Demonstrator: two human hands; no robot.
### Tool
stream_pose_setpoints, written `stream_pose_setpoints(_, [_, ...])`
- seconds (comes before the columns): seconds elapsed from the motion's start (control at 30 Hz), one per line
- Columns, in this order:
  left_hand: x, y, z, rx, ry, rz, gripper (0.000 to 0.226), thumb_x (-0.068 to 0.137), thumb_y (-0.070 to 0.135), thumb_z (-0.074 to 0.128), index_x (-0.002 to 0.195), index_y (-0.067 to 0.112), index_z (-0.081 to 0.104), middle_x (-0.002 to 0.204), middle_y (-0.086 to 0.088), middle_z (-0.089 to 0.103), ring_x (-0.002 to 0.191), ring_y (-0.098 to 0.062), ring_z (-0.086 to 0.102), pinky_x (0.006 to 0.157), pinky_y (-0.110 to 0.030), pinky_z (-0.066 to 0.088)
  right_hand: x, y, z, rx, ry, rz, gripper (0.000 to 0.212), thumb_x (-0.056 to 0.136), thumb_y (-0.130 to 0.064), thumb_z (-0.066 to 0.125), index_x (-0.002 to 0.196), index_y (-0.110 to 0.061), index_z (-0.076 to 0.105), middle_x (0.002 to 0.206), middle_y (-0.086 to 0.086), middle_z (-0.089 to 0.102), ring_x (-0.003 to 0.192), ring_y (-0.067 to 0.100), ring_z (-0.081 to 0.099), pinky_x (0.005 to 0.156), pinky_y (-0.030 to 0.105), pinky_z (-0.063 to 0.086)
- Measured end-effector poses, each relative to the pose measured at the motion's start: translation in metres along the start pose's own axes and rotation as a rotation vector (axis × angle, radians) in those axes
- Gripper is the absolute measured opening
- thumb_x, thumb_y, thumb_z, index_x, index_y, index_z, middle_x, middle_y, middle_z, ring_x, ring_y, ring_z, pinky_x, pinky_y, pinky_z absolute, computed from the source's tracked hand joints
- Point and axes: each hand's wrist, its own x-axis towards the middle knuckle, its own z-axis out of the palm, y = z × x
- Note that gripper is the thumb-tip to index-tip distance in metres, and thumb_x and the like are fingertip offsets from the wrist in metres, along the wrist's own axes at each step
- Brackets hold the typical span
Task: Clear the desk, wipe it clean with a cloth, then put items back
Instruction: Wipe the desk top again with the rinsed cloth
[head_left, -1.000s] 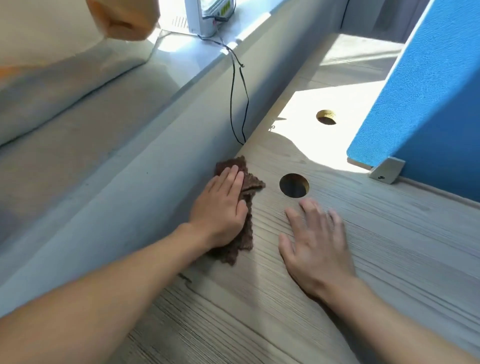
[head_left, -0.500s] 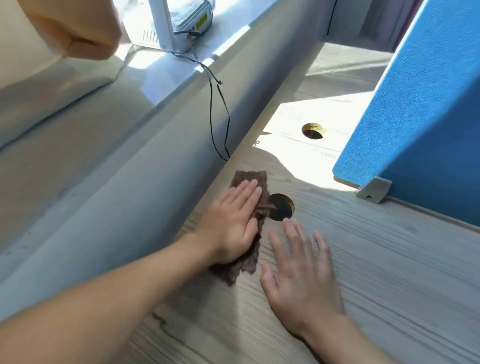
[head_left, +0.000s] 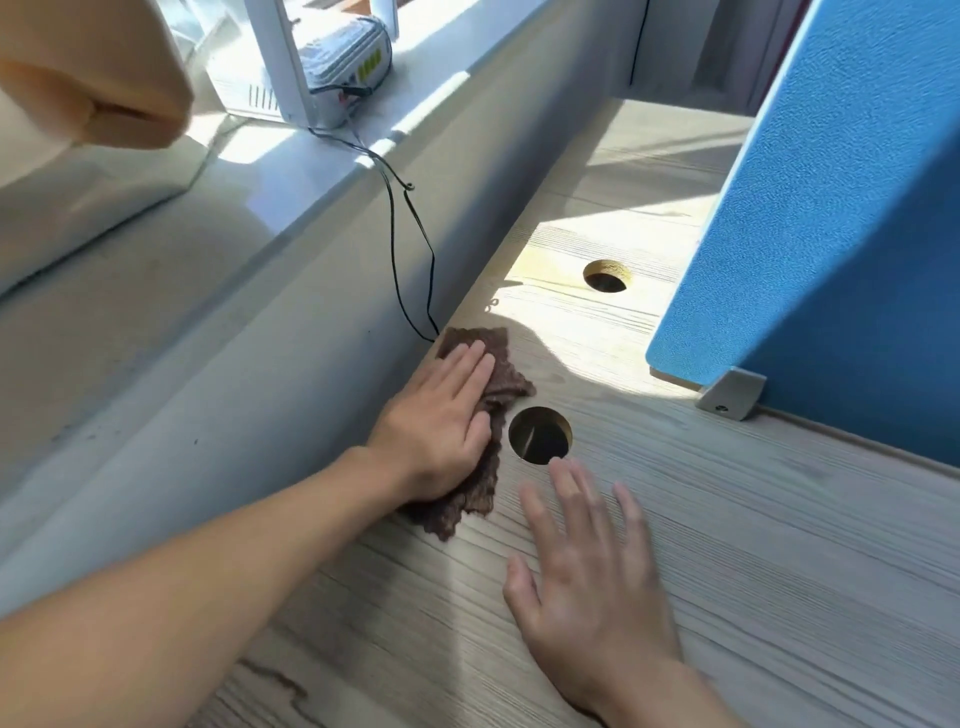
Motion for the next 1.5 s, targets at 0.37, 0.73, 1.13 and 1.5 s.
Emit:
stream_pose_setpoints(0.37, [-0.002, 0.004, 0.004, -0.075, 0.034, -0.351, 0.073, 0.099, 0.043, 0.016, 0.156, 0.000, 0.011, 0.160, -0.020, 0.021, 0.144, -0.032, 0.026, 0.118, -0.039, 0.023, 0.001, 0.000, 0.000, -0.024, -0.057, 0.027, 0.061, 0.092, -0.050, 0.034, 0.143, -0.021, 0.050, 0.155, 0.009, 0.039, 0.147, 0.024, 0.030, 0.118, 0.052, 0.012])
stream_pose_setpoints(0.73, [-0.188, 0.002, 0.013, 0.011, 0.017, -0.564, 0.060, 0.103, 0.041, 0.026, 0.144, -0.002, 0.033, 0.137, -0.023, 0.049, 0.124, -0.037, 0.048, 0.104, -0.042, 0.037, -0.005, -0.017, -0.023, -0.189, -0.189, 0.033, 0.064, 0.095, -0.043, 0.004, 0.154, -0.021, 0.018, 0.165, 0.009, 0.005, 0.153, 0.026, 0.000, 0.118, 0.059, 0.001])
stream_pose_setpoints(1.13, [-0.401, 0.005, 0.021, -0.043, 0.094, -0.896, 0.044, 0.102, 0.052, 0.024, 0.091, 0.017, 0.046, 0.085, -0.006, 0.064, 0.077, -0.028, 0.058, 0.070, -0.037, 0.047, -0.184, -0.129, -0.010, -0.045, -0.108, -0.526, 0.053, 0.095, -0.047, 0.030, 0.124, -0.015, 0.061, 0.139, 0.015, 0.056, 0.136, 0.033, 0.046, 0.109, 0.061, 0.031])
stream_pose_setpoints(1.5, [-0.455, 0.037, 0.056, -0.105, 0.375, -0.708, 0.065, 0.097, 0.042, 0.019, 0.135, -0.001, 0.050, 0.140, -0.020, 0.051, 0.133, -0.035, 0.045, 0.111, -0.048, 0.034, -0.260, -0.139, -0.014, -0.049, -0.033, -0.437, 0.055, 0.097, -0.042, 0.030, 0.128, -0.011, 0.062, 0.134, 0.017, 0.060, 0.132, 0.033, 0.051, 0.106, 0.058, 0.032])
